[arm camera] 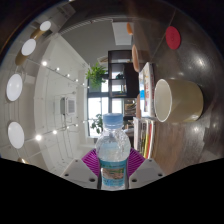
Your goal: Pour water
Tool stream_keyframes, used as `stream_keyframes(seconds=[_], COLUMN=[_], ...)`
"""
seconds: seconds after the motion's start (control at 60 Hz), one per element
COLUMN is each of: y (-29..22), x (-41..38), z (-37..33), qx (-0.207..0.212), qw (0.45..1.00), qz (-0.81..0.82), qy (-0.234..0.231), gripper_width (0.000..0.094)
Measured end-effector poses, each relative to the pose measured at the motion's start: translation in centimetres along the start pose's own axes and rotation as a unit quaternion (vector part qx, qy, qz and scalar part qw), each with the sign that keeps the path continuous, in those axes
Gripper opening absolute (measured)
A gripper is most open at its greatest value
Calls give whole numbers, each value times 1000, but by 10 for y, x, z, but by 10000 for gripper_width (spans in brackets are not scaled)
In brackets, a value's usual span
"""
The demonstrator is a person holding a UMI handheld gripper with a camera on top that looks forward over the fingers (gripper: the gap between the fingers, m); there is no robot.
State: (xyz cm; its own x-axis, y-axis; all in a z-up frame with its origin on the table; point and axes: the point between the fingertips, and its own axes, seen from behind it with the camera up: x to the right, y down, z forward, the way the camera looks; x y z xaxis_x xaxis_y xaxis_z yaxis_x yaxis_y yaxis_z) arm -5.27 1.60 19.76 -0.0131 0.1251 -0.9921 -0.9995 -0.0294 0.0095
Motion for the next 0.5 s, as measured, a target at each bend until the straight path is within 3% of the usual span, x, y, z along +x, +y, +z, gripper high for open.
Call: stream_keyframes(seconds=[0.267,0.5], y=[-48,-69], x=[-12,-3], z=[-11,-23], qx=[72,103], qw=[965,921], qz=[248,372], qy=[-48,-52], gripper_width=[310,308])
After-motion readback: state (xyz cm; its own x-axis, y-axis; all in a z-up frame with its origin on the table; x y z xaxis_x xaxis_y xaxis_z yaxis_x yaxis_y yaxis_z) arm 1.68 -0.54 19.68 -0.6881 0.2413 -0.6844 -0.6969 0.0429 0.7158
